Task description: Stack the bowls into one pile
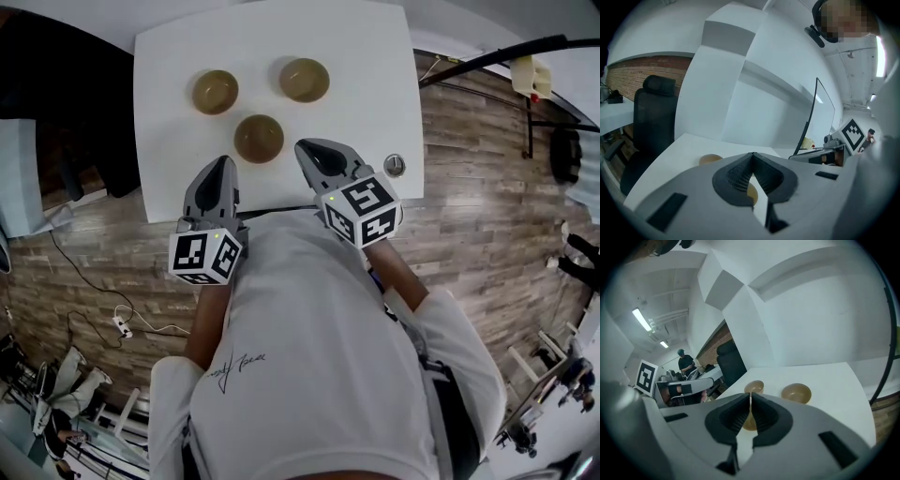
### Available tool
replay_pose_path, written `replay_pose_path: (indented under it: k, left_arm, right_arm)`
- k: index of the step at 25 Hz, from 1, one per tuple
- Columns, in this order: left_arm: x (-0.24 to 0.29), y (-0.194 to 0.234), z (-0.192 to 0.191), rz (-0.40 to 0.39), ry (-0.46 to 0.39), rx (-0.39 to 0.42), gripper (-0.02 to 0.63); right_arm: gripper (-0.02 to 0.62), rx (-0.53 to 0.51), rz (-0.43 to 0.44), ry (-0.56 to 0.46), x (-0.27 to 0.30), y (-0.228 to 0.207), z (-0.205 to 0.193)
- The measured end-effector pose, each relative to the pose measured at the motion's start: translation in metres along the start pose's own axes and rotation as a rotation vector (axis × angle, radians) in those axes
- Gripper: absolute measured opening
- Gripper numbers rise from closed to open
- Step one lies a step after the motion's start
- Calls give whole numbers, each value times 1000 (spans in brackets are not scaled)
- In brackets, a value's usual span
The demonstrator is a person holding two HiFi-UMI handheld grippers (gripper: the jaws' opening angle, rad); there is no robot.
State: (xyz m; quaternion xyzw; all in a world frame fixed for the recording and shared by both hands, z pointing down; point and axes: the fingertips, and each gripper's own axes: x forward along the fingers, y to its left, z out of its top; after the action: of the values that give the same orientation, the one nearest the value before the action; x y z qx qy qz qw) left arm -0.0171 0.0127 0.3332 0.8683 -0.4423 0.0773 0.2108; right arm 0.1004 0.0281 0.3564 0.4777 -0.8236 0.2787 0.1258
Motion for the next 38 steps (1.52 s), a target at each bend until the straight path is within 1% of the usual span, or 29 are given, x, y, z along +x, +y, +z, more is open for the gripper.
replay_pose_path:
  k: [4, 7, 10, 13, 17, 22, 25, 26, 27, 33, 38]
  left_arm:
    - [2, 9, -5, 50, 3, -31, 8]
    - [5, 11, -4, 65, -5, -51, 8]
    - [10, 11, -6, 66, -4, -67, 8]
    - [16, 12, -5, 61, -4, -80, 8]
    - [25, 17, -8, 63, 9, -78, 8]
    - [34, 18, -11, 55, 24, -77, 7]
    - [38, 21, -13, 54, 35, -89, 8]
    - [39, 21, -14, 51, 39, -98, 8]
    - [40, 21, -16, 49, 44, -107, 8]
    - [38, 22, -16, 53, 42, -115, 8]
    - [37, 26, -17, 71, 39, -126, 8]
  right_arm:
    - [6, -4, 31, 40, 12, -4, -5]
    - [6, -17, 51, 54, 16, -7, -3]
    - [8, -23, 53, 63, 19, -13, -2]
    - [8, -21, 77, 72, 21, -14, -3]
    - [8, -21, 84, 87, 33, -18, -8]
    - [8, 14, 84, 97, 39, -23, -15]
    - [27, 11, 86, 129, 46, -27, -23]
    - [68, 9, 87, 144, 48, -28, -27]
    - [86, 8, 87, 160, 50, -30, -31]
    - [84, 32, 86, 248, 72, -42, -55]
    - [84, 59, 86, 288, 85, -48, -66]
